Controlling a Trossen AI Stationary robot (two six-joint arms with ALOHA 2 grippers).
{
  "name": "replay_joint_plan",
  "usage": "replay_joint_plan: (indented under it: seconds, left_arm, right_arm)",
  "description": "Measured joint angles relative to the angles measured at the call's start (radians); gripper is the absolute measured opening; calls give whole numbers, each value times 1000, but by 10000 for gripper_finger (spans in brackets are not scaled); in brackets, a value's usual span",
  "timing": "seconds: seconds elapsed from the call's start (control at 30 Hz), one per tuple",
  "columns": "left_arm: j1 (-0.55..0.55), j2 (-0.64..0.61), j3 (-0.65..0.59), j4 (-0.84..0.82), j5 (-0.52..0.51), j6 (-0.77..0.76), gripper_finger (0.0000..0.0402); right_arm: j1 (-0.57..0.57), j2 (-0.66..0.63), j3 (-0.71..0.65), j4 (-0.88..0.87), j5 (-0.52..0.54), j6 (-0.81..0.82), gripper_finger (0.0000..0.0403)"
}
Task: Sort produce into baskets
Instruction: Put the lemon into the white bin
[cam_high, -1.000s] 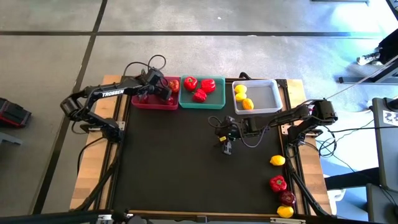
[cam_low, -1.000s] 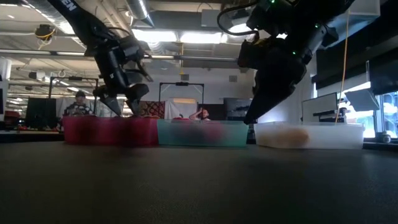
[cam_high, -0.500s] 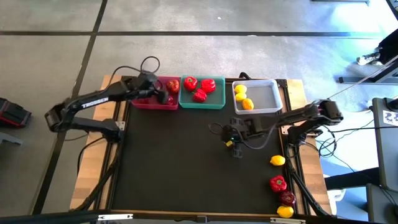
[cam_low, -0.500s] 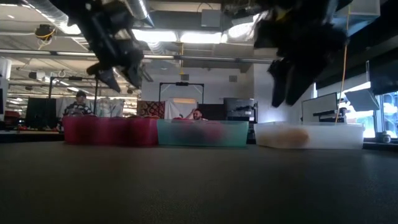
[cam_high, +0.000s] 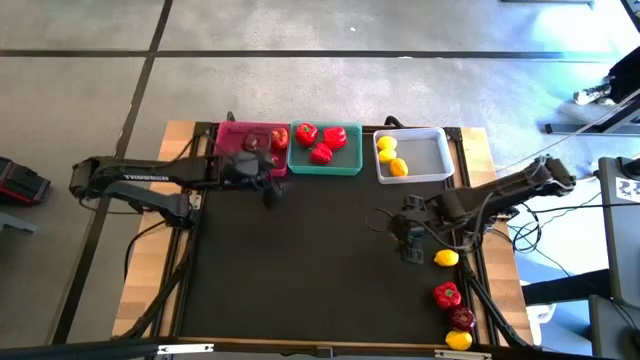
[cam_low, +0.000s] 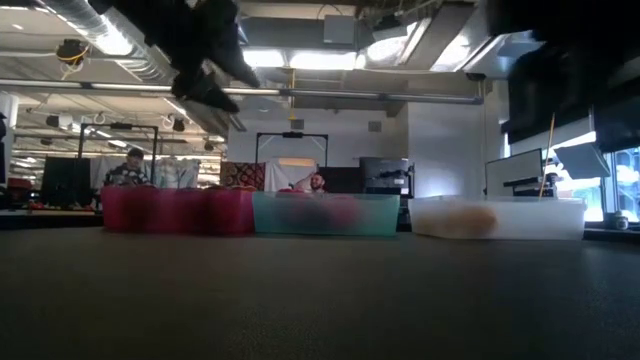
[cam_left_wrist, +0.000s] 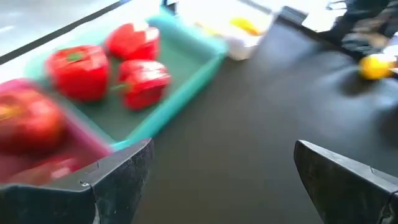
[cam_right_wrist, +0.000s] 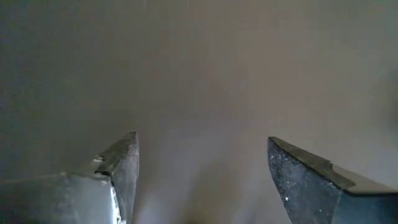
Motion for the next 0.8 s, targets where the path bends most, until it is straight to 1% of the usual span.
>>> replay_joint_plan:
  seconds: [0.17,0.37,0.47,0.57,0.67,0.8]
  left_arm:
    - [-120,44,-4,71,-3,-34,381]
    - [-205,122,-4,92,-5,-72,381]
    - [-223,164,-5,95,-9,-74,381]
    - [-233,203,-5,130,-15,-73,381]
    - [-234,237,-5,171,-14,-67,381]
    - [-237,272,-5,222,-14,-36,381]
  right_arm:
    - [102,-35,0,-89,-60,142,285]
    - [232,-37,0,-136,-92,336,285]
    - [286,-37,-1,-180,-95,437,285]
    - [331,-37,-5,-256,-73,525,285]
    - [347,-36,-41,-278,-79,560,285]
    - [346,-36,-107,-277,-105,562,285]
